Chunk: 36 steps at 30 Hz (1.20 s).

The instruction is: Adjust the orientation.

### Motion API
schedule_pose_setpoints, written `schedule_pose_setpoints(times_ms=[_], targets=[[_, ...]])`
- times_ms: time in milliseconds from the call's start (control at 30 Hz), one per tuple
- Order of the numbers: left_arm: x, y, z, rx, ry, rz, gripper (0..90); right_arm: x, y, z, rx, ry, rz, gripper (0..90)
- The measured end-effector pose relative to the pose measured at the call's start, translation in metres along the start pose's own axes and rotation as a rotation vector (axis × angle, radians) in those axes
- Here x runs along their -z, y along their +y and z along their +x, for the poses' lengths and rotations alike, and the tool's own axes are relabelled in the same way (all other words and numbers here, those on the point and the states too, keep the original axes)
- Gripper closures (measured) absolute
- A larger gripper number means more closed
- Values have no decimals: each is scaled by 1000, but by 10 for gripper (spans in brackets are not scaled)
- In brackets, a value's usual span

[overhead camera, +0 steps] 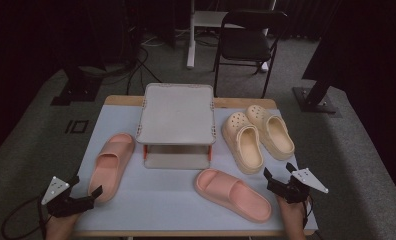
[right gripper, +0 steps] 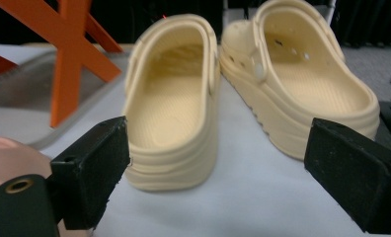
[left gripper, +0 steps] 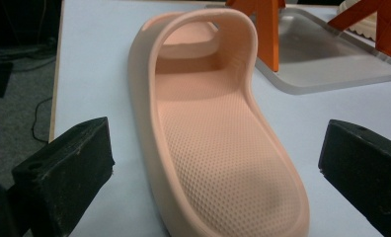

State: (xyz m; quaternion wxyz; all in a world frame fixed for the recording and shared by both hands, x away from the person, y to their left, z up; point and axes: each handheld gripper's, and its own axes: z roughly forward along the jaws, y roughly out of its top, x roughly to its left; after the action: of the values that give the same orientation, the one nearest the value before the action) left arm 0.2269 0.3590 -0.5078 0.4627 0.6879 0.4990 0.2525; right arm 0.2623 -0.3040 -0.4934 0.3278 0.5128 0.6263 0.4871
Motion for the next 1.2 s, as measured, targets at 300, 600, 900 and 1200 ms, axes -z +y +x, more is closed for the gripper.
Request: schedule_pose_setpoints(times_ms=[300, 600, 900, 1200], targets=[[-8, 13, 12, 10, 7, 10, 3, -2, -1, 3, -6, 32, 12, 97], [-19, 18, 25, 28, 15, 39, 3, -4, -2, 2, -31, 22, 27, 101], [-34, 29, 40, 43, 15, 56, 3, -6, -2, 5, -22, 41, 41, 102], [-56, 43, 47, 23, 16, 79, 4, -8, -3, 6, -28, 58, 55, 102]])
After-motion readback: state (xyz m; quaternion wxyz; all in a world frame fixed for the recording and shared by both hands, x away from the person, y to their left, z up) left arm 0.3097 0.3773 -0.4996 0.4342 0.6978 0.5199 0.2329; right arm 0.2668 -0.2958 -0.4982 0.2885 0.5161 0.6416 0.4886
